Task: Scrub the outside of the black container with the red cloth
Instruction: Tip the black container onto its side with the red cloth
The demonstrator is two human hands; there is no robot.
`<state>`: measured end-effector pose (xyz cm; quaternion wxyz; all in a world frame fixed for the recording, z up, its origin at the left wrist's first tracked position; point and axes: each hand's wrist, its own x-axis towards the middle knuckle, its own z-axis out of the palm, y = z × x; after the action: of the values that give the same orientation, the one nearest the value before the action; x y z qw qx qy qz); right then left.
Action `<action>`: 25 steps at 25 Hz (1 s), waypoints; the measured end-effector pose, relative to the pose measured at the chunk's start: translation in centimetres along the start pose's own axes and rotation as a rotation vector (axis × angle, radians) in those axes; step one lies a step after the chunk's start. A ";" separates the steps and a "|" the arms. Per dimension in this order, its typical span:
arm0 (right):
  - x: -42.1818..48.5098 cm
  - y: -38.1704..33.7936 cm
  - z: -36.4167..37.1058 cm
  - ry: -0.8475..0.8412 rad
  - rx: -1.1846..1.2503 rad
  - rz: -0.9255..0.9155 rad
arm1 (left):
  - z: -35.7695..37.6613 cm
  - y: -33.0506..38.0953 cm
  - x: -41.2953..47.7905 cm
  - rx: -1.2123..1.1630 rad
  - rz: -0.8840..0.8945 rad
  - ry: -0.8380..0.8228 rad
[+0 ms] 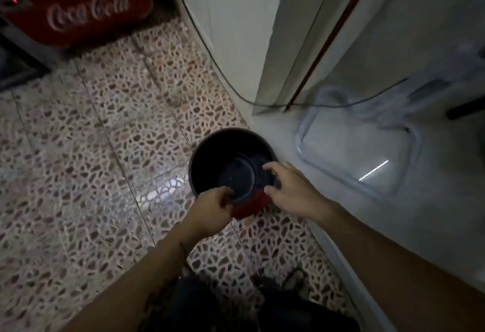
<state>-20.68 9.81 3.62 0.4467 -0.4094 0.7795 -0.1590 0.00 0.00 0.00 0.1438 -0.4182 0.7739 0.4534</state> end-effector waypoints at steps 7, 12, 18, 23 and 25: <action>7.1 9.6 11.7 -0.143 -0.705 -0.195 | 7.9 -10.1 8.3 0.556 0.256 -0.113; 9.9 13.4 14.9 -0.077 -0.794 -0.315 | 7.9 -11.7 11.4 0.580 0.329 -0.110; 10.8 11.6 13.9 -0.151 -0.728 -0.248 | 7.3 -9.9 12.4 0.573 0.349 -0.220; 6.5 10.5 13.6 0.146 -0.673 -0.204 | 8.5 -7.8 10.1 0.675 0.417 -0.148; 4.6 10.4 13.0 0.223 -0.675 -0.193 | 9.2 -7.7 9.0 0.768 0.424 -0.104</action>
<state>-16.32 14.11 -12.53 0.1820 -0.5854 0.7898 0.0222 -0.91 1.07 -14.87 0.2313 -0.1428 0.9467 0.1727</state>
